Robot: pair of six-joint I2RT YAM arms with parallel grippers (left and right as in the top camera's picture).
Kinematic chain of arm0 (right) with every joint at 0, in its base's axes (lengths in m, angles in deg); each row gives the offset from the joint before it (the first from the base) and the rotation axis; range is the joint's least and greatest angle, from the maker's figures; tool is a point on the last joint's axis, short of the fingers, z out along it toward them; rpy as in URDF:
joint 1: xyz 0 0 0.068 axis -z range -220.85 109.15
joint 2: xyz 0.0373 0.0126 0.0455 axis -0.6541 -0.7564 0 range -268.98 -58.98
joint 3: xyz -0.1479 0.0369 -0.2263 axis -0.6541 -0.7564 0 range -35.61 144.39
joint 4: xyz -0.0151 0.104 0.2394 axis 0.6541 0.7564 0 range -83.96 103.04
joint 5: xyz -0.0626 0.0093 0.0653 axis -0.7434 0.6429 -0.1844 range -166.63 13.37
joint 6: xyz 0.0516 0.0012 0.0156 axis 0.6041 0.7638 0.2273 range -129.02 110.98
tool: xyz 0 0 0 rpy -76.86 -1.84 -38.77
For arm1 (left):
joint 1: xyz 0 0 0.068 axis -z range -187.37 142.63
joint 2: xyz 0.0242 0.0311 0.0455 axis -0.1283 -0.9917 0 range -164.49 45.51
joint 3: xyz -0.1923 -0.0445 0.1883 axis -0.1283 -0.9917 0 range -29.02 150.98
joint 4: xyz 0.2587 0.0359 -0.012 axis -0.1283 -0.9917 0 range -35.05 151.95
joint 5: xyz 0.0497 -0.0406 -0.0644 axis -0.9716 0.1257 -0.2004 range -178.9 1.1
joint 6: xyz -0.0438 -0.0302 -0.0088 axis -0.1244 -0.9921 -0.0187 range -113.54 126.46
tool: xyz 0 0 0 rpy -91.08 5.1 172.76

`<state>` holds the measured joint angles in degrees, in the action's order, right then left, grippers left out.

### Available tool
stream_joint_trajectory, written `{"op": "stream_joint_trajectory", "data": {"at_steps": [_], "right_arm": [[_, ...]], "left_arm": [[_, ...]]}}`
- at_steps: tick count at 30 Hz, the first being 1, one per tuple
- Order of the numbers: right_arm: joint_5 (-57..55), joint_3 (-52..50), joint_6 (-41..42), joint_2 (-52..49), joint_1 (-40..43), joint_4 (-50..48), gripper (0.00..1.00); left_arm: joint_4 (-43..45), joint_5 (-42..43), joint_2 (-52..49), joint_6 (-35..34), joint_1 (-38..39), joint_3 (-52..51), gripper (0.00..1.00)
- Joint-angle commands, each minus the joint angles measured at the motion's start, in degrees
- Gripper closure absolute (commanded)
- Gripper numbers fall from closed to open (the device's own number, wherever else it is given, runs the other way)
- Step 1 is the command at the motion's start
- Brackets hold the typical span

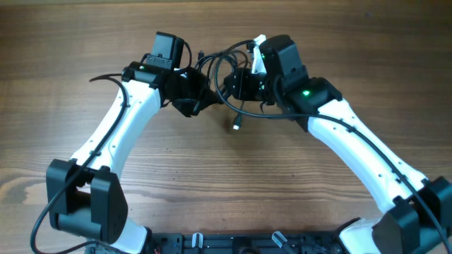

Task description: Untangle cables

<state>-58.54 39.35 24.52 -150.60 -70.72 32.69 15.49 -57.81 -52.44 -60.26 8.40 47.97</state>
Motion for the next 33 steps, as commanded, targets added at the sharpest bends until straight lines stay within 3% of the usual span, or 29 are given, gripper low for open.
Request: {"op": "stream_joint_trajectory", "data": {"at_steps": [1, 5, 12, 15, 17, 18, 19, 21, 23, 25, 26, 33], "right_arm": [[-1.53, 1.31, -2.82, -1.53, -0.17, 1.07, 0.85], [-2.49, 1.31, -2.93, -1.53, 0.96, 4.37, 0.95], [-11.85, 1.31, -2.69, -1.55, 1.51, 11.45, 0.95], [-16.20, 1.31, -2.75, -1.55, 1.51, 12.76, 0.95], [-16.15, 1.31, -3.61, -1.55, 1.49, 13.11, 0.95], [-15.56, 1.31, -3.96, -1.55, 1.51, 13.00, 0.96], [-13.64, 1.31, -5.97, -1.55, 1.49, 12.50, 0.95], [-8.96, 1.31, -8.02, -1.55, 1.51, 11.52, 0.96], [-6.82, 1.31, -8.22, -1.55, 1.49, 11.30, 0.96], [-3.48, 1.31, -11.06, -1.55, 1.51, 11.23, 0.96], [-1.88, 1.31, -11.06, -1.55, 1.49, 11.21, 0.96], [2.86, 1.31, -11.28, -1.55, 1.51, 9.33, 0.96]], "left_arm": [[0.44, 3.87, 0.37, 0.72, 0.15, 0.09, 0.96], [4.63, 16.33, 0.37, 10.27, -3.96, 0.11, 0.96], [17.90, 42.12, 0.37, 14.08, -12.50, 0.11, 0.96], [17.99, 43.50, 0.37, 15.56, -15.15, 0.09, 0.96], [17.75, 43.43, 0.37, 20.06, -15.52, 0.09, 0.96], [17.70, 43.39, 0.37, 25.51, -15.43, 0.09, 0.93], [16.61, 42.18, 0.37, 30.75, -15.28, 0.09, 0.92], [13.25, 37.38, 0.35, 35.63, -15.26, 0.09, 0.81], [5.88, 22.10, 0.35, 41.55, -15.23, 0.09, 0.65], [-1.75, 3.74, 0.35, 41.68, -15.23, 0.09, 0.41], [-3.78, -0.26, 0.35, 41.70, -15.26, 0.09, 0.34], [-4.81, -1.20, 0.35, 42.60, -11.21, 0.04, 0.38]]}}
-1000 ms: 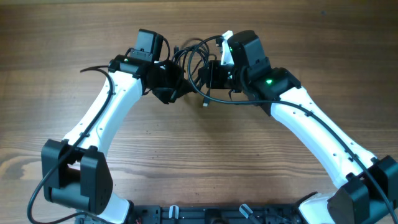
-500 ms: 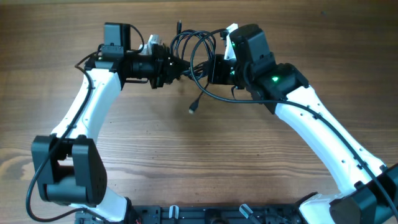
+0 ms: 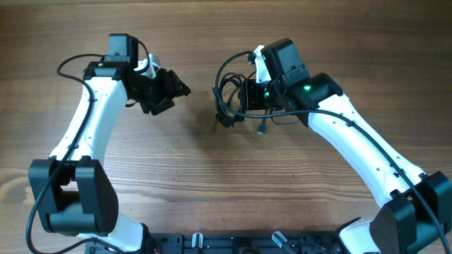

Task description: Untangle cables

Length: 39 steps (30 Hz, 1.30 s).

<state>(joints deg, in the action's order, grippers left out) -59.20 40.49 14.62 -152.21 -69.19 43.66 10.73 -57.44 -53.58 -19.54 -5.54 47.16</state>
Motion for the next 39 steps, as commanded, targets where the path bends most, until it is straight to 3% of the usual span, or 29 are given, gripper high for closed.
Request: {"op": "stream_joint_trajectory", "data": {"at_steps": [1, 4, 9, 16, 21, 22, 24, 26, 31, 33, 39], "right_arm": [[5.27, 0.17, -1.33, 0.07, -0.02, -2.75, 0.96], [11.10, 0.17, -0.90, 0.07, 0.22, -3.67, 0.96], [18.71, 0.17, 6.67, 0.07, 3.87, -3.26, 0.96], [17.99, 0.17, 17.64, 0.04, 5.95, -2.97, 0.96], [7.63, 0.17, 20.76, -0.02, 5.68, -2.91, 0.94], [7.61, 0.17, 19.67, -0.07, 5.68, -3.13, 0.91], [6.51, 0.17, 16.85, -0.11, 5.68, -2.95, 0.60], [6.34, 0.17, 16.81, -0.11, 5.68, -2.54, 0.44], [1.01, 0.17, 15.82, -0.11, 5.88, -1.97, 0.35], [-0.96, 0.20, 13.79, 0.22, 9.42, -1.09, 0.28], [0.59, 0.20, 9.35, 1.64, 27.89, 4.52, 0.27]], "left_arm": [[0.31, -1.57, 1.49, 2.05, 3.89, 0.85, 0.38], [1.05, -1.55, 1.49, 1.99, 5.20, 0.85, 0.38], [1.25, -1.55, 1.49, 1.55, 5.20, 0.85, 0.42], [1.25, -1.57, 1.49, 1.55, 5.20, 0.85, 0.44], [1.25, -1.55, 1.49, 1.53, 5.20, 0.85, 0.44], [1.27, -1.55, 1.49, 1.53, 5.20, 0.85, 0.44], [1.44, -1.57, 1.49, 1.14, 5.20, 0.85, 0.45], [1.49, -1.57, 1.49, 1.16, 5.20, 0.85, 0.46], [1.36, -1.55, 1.49, 1.16, 5.31, 0.85, 0.47], [0.81, -1.57, 1.49, 1.16, 7.06, 0.83, 0.48], [6.05, -2.95, 0.00, -0.07, 19.98, 0.63, 0.54]]}}
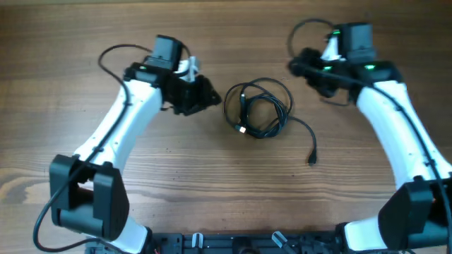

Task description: Untangle cables

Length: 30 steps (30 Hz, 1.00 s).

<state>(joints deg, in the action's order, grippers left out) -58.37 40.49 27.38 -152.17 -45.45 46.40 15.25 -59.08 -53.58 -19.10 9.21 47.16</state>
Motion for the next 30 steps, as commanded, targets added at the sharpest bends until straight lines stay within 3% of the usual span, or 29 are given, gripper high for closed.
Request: {"op": "stream_joint_trajectory", "data": {"at_steps": [1, 2, 4, 8, 12, 21, 23, 27, 30], "right_arm": [[-0.26, 0.20, -3.98, 1.60, 5.42, 2.49, 0.27], [-0.22, 0.20, -4.96, 1.60, 6.75, 2.93, 0.27], [-0.26, 0.20, -6.47, 1.60, 9.53, 3.89, 0.27], [-0.24, 0.20, -7.72, 1.60, 10.25, 4.63, 0.27], [-0.24, 0.20, -7.93, 1.57, 10.25, 5.77, 0.27], [-0.26, 0.20, -7.91, 1.57, 10.25, 5.75, 0.27], [-0.26, 0.20, -7.91, 1.57, 10.25, 5.64, 0.27], [-0.26, 0.20, -7.91, 1.57, 10.25, 5.51, 0.27], [-0.26, 0.17, -7.93, 1.57, 10.23, 5.60, 0.27]], "left_arm": [[1.75, -3.69, -0.96, -2.16, 7.54, 0.63, 0.57], [1.99, -4.48, -1.66, -2.16, 9.03, 0.63, 0.60], [4.17, -4.59, -4.76, 0.44, 13.88, 0.63, 0.52], [10.80, -4.72, -9.14, 13.18, 21.70, 0.63, 0.49], [14.43, -18.58, -13.27, 16.17, 27.98, 0.63, 0.52], [21.31, -23.17, -15.54, 16.72, 28.33, 0.66, 0.52], [20.20, -24.59, -13.18, 19.65, 28.04, 0.70, 0.58], [20.28, -25.66, -9.99, 25.62, 28.04, 0.74, 0.57], [21.99, -26.34, -13.40, 28.37, 27.76, 0.74, 0.56]]}}
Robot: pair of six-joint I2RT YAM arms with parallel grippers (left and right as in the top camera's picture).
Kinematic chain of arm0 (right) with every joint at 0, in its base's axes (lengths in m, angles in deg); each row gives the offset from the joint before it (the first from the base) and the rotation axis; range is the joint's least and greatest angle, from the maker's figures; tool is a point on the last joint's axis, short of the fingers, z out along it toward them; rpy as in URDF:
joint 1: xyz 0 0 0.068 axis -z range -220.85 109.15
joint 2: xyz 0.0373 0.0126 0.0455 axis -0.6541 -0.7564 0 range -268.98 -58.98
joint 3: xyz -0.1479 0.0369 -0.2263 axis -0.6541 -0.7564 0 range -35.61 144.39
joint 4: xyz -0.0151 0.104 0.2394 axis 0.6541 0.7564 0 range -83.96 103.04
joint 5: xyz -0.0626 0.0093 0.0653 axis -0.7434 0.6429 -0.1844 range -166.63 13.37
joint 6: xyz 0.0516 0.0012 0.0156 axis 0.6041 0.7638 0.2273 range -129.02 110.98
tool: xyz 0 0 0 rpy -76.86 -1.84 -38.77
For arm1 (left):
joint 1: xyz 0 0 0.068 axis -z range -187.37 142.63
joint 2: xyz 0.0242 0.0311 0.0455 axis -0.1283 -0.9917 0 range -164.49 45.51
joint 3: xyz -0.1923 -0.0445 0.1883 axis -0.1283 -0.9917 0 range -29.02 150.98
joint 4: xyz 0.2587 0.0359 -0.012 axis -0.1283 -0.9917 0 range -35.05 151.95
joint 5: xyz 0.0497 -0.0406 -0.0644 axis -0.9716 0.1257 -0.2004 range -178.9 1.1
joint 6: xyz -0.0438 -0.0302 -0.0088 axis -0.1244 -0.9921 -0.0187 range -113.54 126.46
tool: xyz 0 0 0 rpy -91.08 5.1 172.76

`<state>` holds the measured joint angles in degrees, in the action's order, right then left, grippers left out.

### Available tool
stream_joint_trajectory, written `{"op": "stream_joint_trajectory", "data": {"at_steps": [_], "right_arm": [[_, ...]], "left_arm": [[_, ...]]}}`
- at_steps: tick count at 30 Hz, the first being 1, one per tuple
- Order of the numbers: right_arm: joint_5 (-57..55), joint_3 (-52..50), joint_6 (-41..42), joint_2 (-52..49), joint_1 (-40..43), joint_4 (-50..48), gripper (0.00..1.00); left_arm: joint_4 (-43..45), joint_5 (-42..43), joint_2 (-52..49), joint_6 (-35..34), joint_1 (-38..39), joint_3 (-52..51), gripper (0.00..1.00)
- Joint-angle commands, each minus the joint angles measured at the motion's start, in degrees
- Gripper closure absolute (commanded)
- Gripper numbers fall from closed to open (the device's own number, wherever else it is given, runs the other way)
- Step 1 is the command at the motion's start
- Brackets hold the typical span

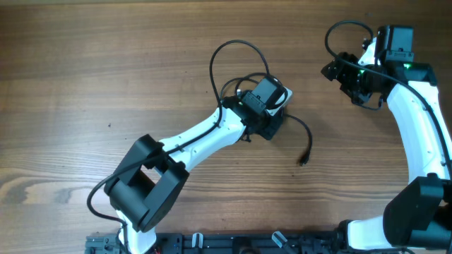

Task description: Untangle cables

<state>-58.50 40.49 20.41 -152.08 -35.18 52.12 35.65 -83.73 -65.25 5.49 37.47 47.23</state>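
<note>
The black cable bundle lies mid-table, mostly hidden under my left wrist. A loose tail runs right and down from it to a plug end on the wood. My left gripper points down right over the bundle; its fingers are covered by the wrist, so nothing shows whether they grip. My right gripper hangs at the far right, well clear of the cables, its fingers spread with nothing between them.
The left arm's own black wire arcs in a big loop just behind the bundle. The brown wooden table stretches bare to the left. The arm bases sit along the front edge.
My left gripper has moved from left of the bundle to directly over it, covering most of it. My right gripper has shifted a little farther right. The plug end lies almost where it was.
Both grippers were together at the tangled bundle at the back middle. Then the left was off to the left while the right held the bundle up. Then the bundle lay on the table with both grippers apart. Now the left sits on it.
</note>
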Motion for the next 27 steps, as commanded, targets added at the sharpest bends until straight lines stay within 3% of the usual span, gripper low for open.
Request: {"op": "stream_joint_trajectory", "data": {"at_steps": [1, 11, 15, 16, 17, 20, 22, 23, 27], "right_arm": [[-0.13, 0.20, -0.96, 1.49, -0.02, -0.09, 0.27], [-0.13, 0.17, -0.96, 1.49, -0.02, -0.20, 0.27], [-0.13, 0.17, -0.96, 1.49, -0.04, -0.15, 0.27], [-0.13, 0.17, -0.96, 1.49, -0.04, -0.15, 0.27], [-0.11, 0.17, -0.94, 1.49, -0.04, -0.15, 0.27], [5.75, 0.17, -7.32, 1.49, -0.24, -0.66, 0.32], [9.18, 0.20, -11.26, 1.49, -1.18, -1.77, 0.32], [11.45, 0.20, -13.22, 1.49, -2.54, -2.32, 0.32], [12.87, 0.20, -16.76, 1.49, -9.53, -5.14, 0.32]], "left_arm": [[1.70, -1.66, -2.23, 3.78, -0.68, 0.68, 0.56], [1.27, -1.99, -6.38, 3.74, -1.44, 0.57, 0.59], [1.46, -2.03, -6.95, 3.74, -1.75, 0.57, 0.76], [1.51, -2.03, -6.99, 3.52, -1.79, 0.57, 0.91], [1.51, -2.03, -6.99, 3.10, -1.79, 0.57, 0.96], [0.42, -1.42, -4.13, -11.26, -4.52, 0.83, 0.96], [-0.55, 4.70, -0.09, -16.96, -8.28, 1.07, 0.96], [-0.44, 14.34, 3.54, -19.37, -11.89, 1.07, 0.96], [-0.50, 39.21, 12.61, -25.73, -22.73, 1.07, 0.96]]}}
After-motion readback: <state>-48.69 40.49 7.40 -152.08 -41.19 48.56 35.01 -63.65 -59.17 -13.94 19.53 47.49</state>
